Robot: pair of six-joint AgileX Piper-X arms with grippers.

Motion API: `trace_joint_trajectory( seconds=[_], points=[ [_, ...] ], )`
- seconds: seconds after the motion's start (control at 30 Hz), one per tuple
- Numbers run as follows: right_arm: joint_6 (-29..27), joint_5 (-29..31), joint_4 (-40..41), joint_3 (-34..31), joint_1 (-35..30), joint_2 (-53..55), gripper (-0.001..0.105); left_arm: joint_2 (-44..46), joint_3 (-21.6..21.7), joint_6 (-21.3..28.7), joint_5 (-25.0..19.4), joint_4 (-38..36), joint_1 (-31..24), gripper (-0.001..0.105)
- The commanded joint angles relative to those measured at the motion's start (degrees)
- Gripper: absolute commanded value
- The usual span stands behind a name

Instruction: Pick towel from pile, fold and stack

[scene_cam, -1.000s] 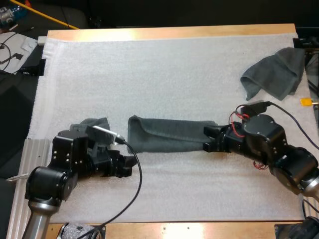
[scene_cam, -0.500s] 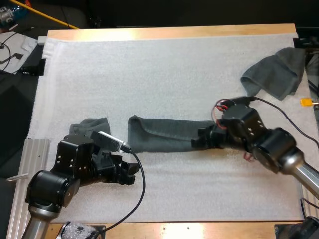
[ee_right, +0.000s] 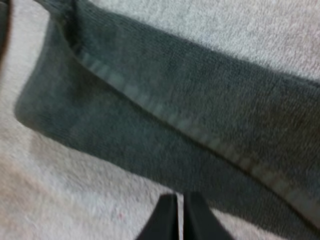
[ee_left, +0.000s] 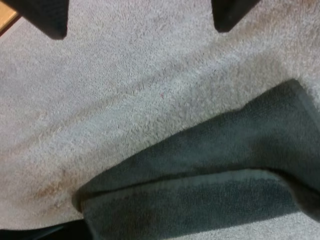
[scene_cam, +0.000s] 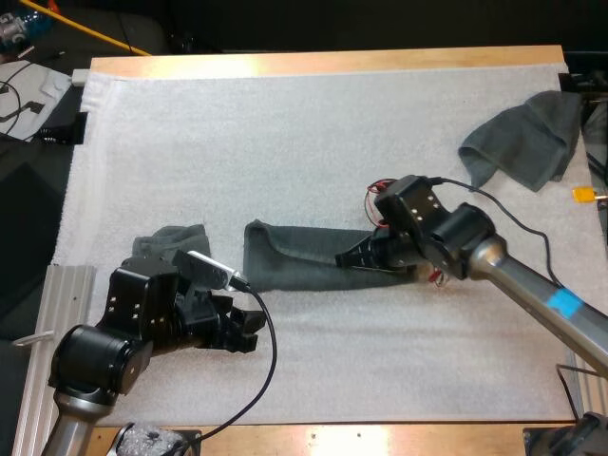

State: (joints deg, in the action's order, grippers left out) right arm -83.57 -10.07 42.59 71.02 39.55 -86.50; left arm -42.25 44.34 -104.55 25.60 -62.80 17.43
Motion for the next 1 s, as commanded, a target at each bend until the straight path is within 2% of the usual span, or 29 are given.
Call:
trace_joint_trajectory(
  seconds=[0.0,0.3,0.97],
  points=[
    [-0.8,-1.2,1.4,2.1,0.1,-3.3,0.0,0.3,0.2,-0.2,0.1,0.4,-0.1,0.059],
    [-0.3,-4.0,1.8,3.6,0.2,-10.2,0.0,0.3,0.2,-0.1,0.0,-0.2,0.3,0.058],
    [0.3,-2.7,0.1,5.2,0.1,-18.7,0.0,0.0,0.3,-0.2,0.5,0.1,0.2,0.058]
  ],
)
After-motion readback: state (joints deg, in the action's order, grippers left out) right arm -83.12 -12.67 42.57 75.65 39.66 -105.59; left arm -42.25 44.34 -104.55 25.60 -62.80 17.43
